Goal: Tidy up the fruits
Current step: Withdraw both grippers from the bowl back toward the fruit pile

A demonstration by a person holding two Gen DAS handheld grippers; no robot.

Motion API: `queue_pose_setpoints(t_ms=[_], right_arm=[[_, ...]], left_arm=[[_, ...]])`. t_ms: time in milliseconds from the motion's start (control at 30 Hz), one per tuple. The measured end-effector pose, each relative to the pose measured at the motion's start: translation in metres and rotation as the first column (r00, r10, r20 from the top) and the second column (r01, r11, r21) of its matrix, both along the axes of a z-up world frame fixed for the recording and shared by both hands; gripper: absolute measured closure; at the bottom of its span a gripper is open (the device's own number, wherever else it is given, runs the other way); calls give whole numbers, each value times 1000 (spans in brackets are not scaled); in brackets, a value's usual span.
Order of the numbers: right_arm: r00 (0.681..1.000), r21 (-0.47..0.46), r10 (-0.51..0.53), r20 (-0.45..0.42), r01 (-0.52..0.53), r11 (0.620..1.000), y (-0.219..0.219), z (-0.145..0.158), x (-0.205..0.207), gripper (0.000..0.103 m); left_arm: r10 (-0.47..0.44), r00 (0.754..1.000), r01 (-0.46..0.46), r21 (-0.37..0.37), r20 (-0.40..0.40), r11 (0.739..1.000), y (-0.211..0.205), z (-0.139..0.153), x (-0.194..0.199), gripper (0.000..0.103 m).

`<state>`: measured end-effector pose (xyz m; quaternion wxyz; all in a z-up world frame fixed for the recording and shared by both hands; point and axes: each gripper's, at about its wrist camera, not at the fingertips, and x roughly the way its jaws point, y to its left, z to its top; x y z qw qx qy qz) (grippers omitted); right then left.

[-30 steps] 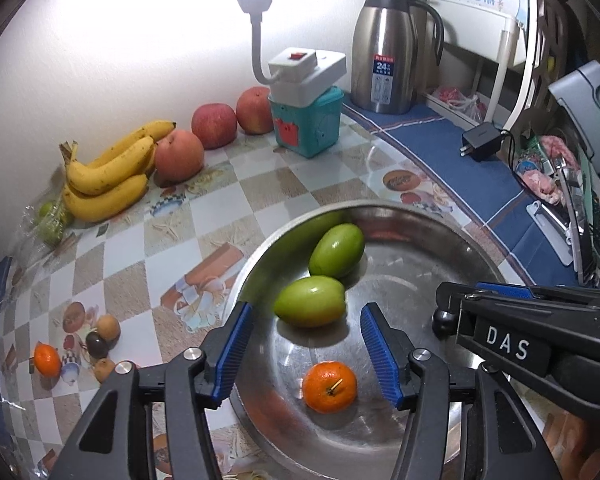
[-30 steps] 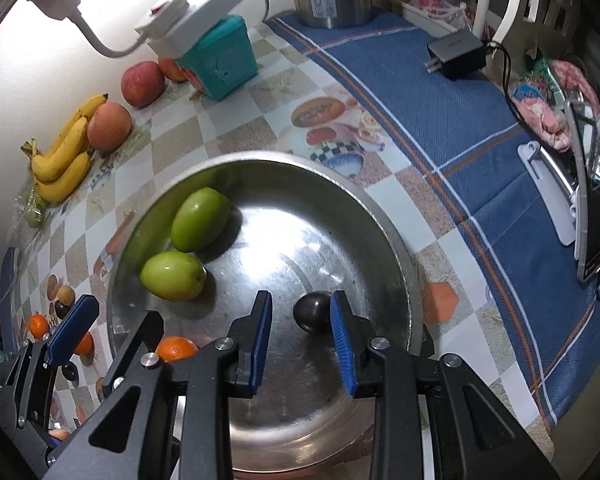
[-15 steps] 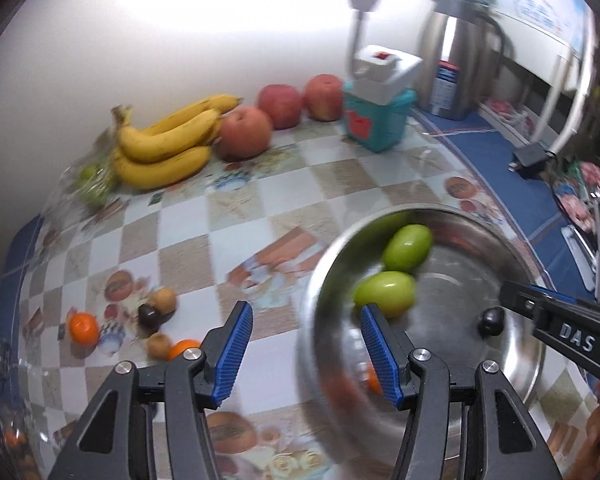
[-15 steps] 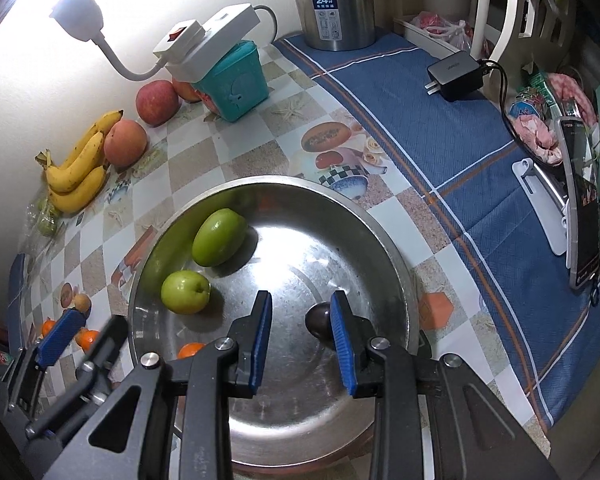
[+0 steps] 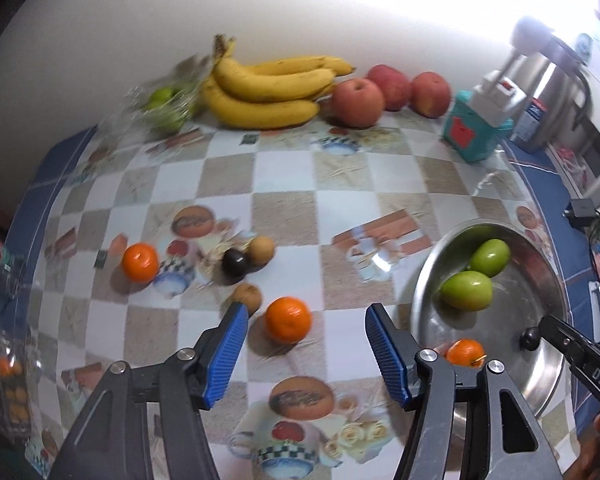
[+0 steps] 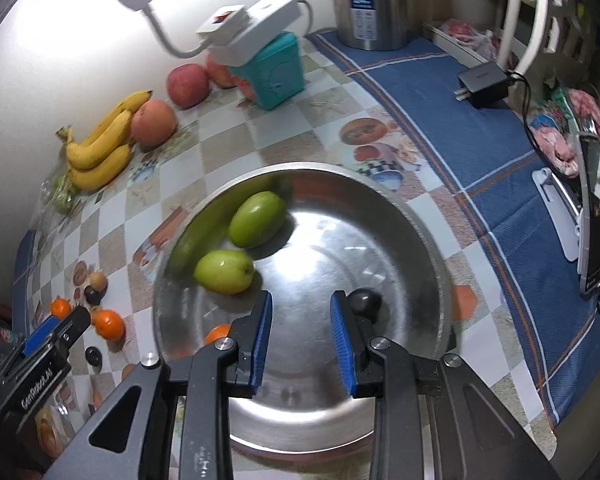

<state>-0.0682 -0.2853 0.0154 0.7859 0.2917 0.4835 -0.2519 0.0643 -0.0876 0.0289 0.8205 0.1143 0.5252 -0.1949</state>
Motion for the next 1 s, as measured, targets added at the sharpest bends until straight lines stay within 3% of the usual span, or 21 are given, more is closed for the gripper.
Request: queue_pose_setpoints(t_ms=[133, 267, 333, 400, 467, 500, 667, 1000], right_arm=[[999, -16, 37, 8, -37, 999, 12, 6, 6, 72], [998, -27, 56, 1, -56, 998, 18, 6, 10, 72], [998, -26, 60, -13, -60, 998, 18, 3, 11, 71], [998, -23, 58, -22, -58, 998, 18, -1, 11, 44], [998, -20, 54, -25, -54, 998, 16, -4, 12, 32], [998, -20, 54, -26, -54, 998, 16, -5, 12, 32], [997, -29, 58, -45, -60, 998, 16, -9, 14, 22], [995, -33, 66, -68, -69, 997, 16, -15, 14, 17]], left_arm=[[35, 999, -35, 7, -38, 999, 10, -3, 3, 38], [52, 996, -52, 11, -75, 999, 13, -10, 5, 18], [45, 995, -44, 20, -91, 999, 12, -14, 4, 16], [39, 995, -36, 33, -96, 999, 11, -18, 4, 15], [34, 994, -29, 46, -102, 999, 9, -21, 4, 2], [32, 994, -27, 48, -105, 998, 8, -23, 4, 0], [25, 993, -17, 67, -116, 998, 6, -31, 3, 0], [32, 993, -22, 83, -115, 996, 7, -35, 4, 0]])
